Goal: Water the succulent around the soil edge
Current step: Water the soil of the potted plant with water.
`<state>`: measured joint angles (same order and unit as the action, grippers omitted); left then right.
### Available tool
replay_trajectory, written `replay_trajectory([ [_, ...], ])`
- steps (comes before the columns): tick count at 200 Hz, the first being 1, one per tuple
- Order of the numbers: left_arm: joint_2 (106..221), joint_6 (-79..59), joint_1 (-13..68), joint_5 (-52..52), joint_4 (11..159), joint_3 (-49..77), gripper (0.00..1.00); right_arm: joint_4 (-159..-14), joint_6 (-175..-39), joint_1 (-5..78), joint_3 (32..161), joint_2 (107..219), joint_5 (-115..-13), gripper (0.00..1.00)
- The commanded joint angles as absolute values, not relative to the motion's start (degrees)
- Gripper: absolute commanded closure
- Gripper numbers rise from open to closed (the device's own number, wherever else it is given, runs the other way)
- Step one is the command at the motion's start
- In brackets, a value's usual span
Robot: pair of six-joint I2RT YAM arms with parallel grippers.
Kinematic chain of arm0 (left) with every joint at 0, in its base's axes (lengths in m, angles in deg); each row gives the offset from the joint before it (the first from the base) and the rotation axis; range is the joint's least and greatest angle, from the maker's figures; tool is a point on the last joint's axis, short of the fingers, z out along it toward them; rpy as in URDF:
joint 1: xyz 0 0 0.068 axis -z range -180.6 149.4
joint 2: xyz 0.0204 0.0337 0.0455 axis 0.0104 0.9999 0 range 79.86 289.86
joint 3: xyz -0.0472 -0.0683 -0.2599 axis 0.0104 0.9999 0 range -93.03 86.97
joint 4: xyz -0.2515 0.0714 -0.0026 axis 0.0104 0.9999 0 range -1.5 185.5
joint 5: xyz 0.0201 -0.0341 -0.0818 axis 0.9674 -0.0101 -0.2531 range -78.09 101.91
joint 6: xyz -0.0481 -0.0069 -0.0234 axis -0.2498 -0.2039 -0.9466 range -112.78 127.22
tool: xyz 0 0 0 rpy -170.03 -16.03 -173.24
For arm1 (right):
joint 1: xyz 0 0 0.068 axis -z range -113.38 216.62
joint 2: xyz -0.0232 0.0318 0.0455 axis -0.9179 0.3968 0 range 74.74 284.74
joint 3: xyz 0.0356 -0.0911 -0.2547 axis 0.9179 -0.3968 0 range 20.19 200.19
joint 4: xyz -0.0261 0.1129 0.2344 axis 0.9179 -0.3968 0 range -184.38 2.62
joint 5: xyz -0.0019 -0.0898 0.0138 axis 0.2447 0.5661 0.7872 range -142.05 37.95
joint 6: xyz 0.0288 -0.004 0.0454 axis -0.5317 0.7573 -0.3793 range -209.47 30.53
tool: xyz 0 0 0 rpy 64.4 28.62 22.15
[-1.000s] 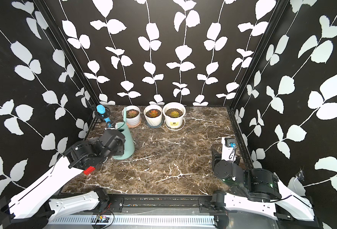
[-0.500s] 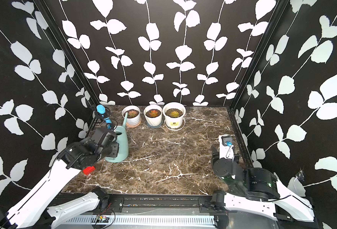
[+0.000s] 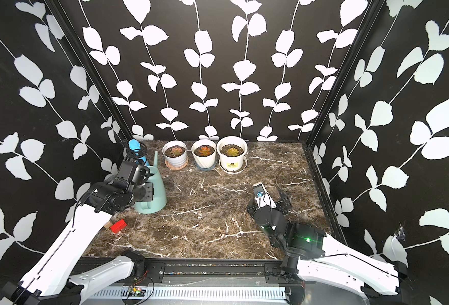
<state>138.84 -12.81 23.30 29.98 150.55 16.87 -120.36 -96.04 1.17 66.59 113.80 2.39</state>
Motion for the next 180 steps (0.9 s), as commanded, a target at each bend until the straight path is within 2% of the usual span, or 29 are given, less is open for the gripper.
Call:
replay_trajectory([
  [1, 139.01, -12.65, 22.96, 29.87, 145.84, 14.38, 1.00, -112.92, -94.99, 2.11, 64.91, 112.70, 2.87, 0.00],
  [108, 137.54, -9.91, 22.96, 27.27, 143.78, 18.72, 1.00, -114.79, -98.19, 2.61, 63.52, 113.32, 3.19, 0.00],
  [180, 141.54, -9.22, 22.84, 26.03, 147.06, 15.33, 1.00, -117.93, -99.05, 2.59, 64.08, 113.43, 3.67, 0.00],
])
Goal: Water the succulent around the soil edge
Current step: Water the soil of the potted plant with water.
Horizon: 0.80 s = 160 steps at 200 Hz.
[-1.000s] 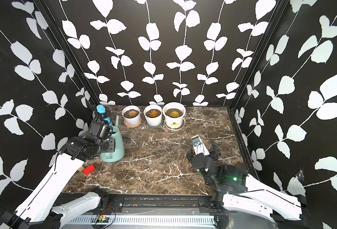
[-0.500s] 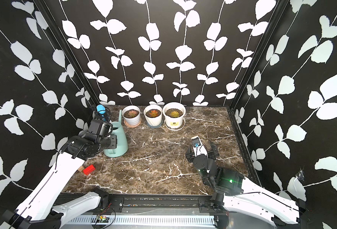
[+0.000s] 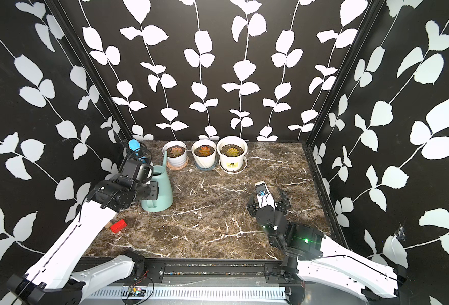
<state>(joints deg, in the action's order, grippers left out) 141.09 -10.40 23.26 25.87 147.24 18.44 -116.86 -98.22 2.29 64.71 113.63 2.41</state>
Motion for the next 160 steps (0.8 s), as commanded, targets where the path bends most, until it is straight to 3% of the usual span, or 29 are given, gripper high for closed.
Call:
replay_trajectory([
  [1, 141.64, -9.22, 22.81, 26.01, 147.14, 15.25, 1.00, -117.95, -99.09, 2.62, 64.07, 113.42, 3.67, 0.00],
  [160, 150.54, -9.64, 21.17, 25.37, 154.97, 2.95, 1.00, -122.87, -102.64, 2.64, 63.93, 110.83, 3.23, 0.00],
])
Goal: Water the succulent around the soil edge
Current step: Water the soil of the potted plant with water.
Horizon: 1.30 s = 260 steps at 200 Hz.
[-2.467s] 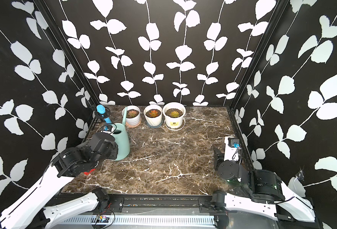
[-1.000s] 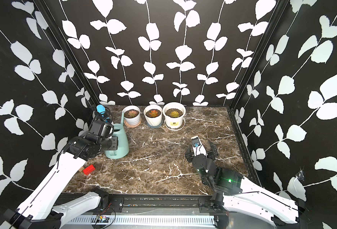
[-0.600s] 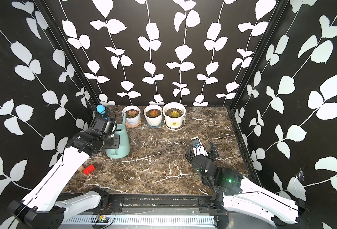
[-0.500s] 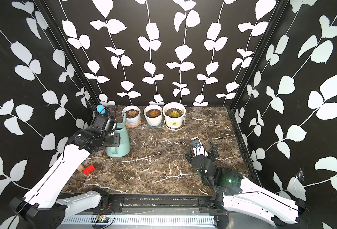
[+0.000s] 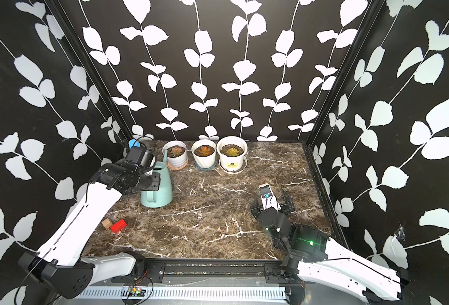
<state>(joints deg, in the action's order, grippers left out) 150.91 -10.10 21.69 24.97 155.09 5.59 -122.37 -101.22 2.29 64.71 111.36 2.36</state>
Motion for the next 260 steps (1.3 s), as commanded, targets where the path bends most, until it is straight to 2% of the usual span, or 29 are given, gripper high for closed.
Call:
replay_trajectory([
  [1, 150.58, -9.65, 21.18, 25.36, 154.96, 2.91, 1.00, -122.88, -102.65, 2.64, 63.95, 110.80, 3.23, 0.00],
  [260, 159.27, -7.80, 20.48, 21.82, 155.96, -6.64, 1.00, -126.66, -105.80, 2.64, 63.52, 107.62, 4.90, 0.00],
])
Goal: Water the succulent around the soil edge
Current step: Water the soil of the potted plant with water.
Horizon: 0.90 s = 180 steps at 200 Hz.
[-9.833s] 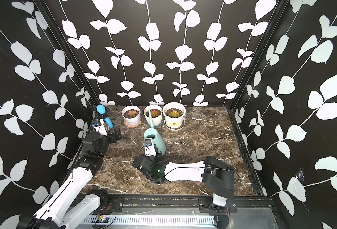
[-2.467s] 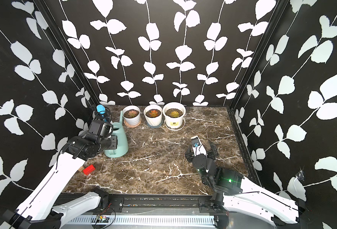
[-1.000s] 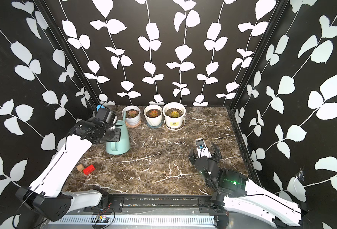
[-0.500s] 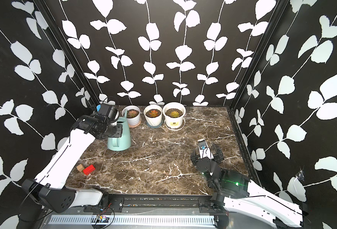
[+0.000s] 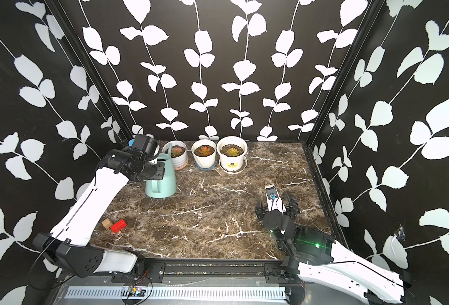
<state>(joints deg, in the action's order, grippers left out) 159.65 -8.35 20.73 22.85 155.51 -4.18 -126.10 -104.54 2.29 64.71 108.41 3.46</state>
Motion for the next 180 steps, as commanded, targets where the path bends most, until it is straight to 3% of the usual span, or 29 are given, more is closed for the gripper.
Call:
replay_trajectory([
  [1, 159.34, -7.80, 20.49, 21.83, 155.98, -6.72, 1.00, -126.67, -105.81, 2.64, 63.57, 107.61, 4.90, 0.00],
  [180, 164.54, -7.78, 20.50, 20.22, 162.20, -15.71, 1.00, -127.90, -107.77, 2.63, 63.50, 105.46, 4.38, 0.00],
])
